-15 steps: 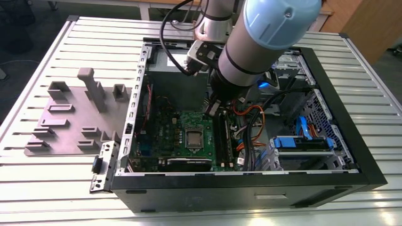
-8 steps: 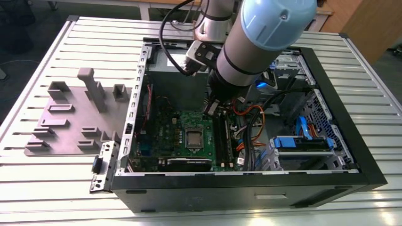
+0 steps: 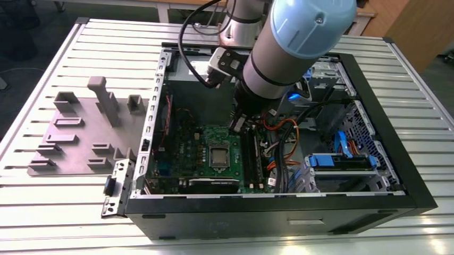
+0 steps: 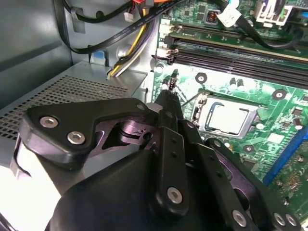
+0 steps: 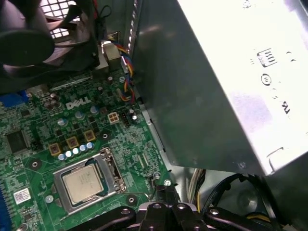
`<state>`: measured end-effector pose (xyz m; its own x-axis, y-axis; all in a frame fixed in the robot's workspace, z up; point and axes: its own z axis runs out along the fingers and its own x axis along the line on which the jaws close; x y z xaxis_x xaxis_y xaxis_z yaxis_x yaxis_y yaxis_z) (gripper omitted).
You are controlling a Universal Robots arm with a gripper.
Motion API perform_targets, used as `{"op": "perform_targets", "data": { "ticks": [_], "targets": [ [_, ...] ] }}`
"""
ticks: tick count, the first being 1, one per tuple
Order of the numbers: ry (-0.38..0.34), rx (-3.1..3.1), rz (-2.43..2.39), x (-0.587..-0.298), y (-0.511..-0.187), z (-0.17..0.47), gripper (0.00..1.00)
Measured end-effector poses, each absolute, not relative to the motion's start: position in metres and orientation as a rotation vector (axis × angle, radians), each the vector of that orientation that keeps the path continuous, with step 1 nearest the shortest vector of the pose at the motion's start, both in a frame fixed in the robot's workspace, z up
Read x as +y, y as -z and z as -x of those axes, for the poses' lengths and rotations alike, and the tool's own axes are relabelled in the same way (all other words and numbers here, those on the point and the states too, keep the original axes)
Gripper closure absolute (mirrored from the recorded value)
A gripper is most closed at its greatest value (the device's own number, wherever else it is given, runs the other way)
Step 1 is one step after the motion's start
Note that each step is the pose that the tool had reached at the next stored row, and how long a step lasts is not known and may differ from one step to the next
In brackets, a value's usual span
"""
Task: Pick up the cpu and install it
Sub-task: 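Install the first cpu locking lever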
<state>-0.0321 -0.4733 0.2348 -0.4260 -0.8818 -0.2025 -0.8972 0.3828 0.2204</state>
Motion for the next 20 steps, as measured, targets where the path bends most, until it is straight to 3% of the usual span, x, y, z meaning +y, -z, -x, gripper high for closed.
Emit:
{"op": "perform_targets", "data": {
  "ticks": [20],
  "targets": [
    [-0.448,2.571,1.665,-0.4819,-0.2347,0.0327,0.89]
  ]
}}
